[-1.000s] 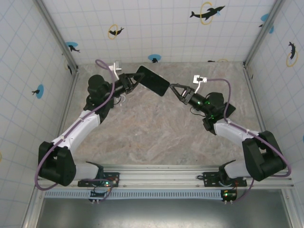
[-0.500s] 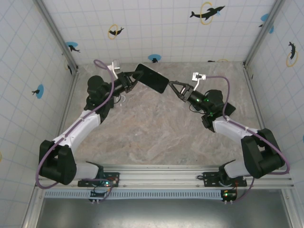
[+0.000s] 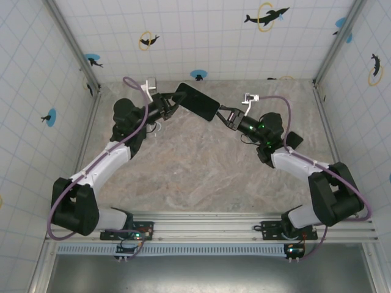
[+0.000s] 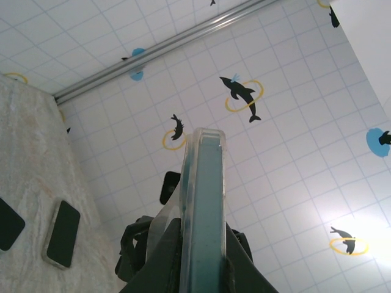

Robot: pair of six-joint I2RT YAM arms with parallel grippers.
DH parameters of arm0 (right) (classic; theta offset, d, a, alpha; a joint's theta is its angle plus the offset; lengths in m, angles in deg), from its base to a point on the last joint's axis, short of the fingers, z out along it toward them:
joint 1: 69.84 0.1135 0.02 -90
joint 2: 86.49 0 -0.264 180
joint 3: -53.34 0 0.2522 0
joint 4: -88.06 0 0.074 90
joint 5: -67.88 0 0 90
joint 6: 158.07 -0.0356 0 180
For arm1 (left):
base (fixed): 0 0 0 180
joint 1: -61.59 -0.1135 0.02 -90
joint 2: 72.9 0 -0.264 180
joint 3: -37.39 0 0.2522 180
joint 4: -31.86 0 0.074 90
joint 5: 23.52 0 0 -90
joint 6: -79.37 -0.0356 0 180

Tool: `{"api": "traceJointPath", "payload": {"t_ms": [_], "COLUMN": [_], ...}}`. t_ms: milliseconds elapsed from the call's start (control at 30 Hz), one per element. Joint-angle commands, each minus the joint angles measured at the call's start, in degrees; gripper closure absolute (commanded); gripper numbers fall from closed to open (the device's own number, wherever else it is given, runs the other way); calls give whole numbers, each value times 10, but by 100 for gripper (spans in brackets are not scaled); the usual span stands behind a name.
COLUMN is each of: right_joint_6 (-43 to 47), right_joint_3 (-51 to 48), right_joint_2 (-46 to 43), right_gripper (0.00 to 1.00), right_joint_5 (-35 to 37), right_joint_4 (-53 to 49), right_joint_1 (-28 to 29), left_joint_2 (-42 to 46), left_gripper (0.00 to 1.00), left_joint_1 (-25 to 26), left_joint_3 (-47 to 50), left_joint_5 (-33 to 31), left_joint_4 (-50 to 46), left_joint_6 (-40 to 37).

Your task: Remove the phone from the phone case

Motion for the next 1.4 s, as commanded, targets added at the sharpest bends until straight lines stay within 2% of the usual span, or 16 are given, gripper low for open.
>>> {"api": "traceJointPath", "payload": {"t_ms": [0, 133, 367, 700, 900, 1100, 1267, 1367], "right_joint_6": [-27, -101, -135, -163, -185, -194, -193, -178], "right_joint_3": [26, 23, 33, -7, -29, -56, -77, -82], "right_joint_2": [20, 36, 36, 18, 10, -6, -21, -35], "right_gripper": [67, 68, 70, 87, 92, 95, 96, 97], "right_joint_5": [-13, -10, -20, -22, -2, 27, 70, 123], "right_joint_4": [-1, 87, 111, 115, 98, 80, 49, 20], "right_joint_1": [6, 8, 14, 10, 8, 10, 10, 13], "left_joint_2": [9, 2, -19, -40, -42, -47, -50, -45], "left_gripper": [100, 100, 100, 97, 77, 68, 48, 35], "left_joint_1": [12, 12, 10, 1, 1, 1, 2, 3], "left_joint_3": [-8, -3, 5, 8, 33, 47, 51, 56], "left_joint_5": [27, 25, 21, -4, -20, -29, -35, -55], "left_joint_4": [69, 63, 47, 26, 18, 23, 0, -37], "left_joint_6": [23, 17, 11, 36, 53, 65, 55, 42]}}
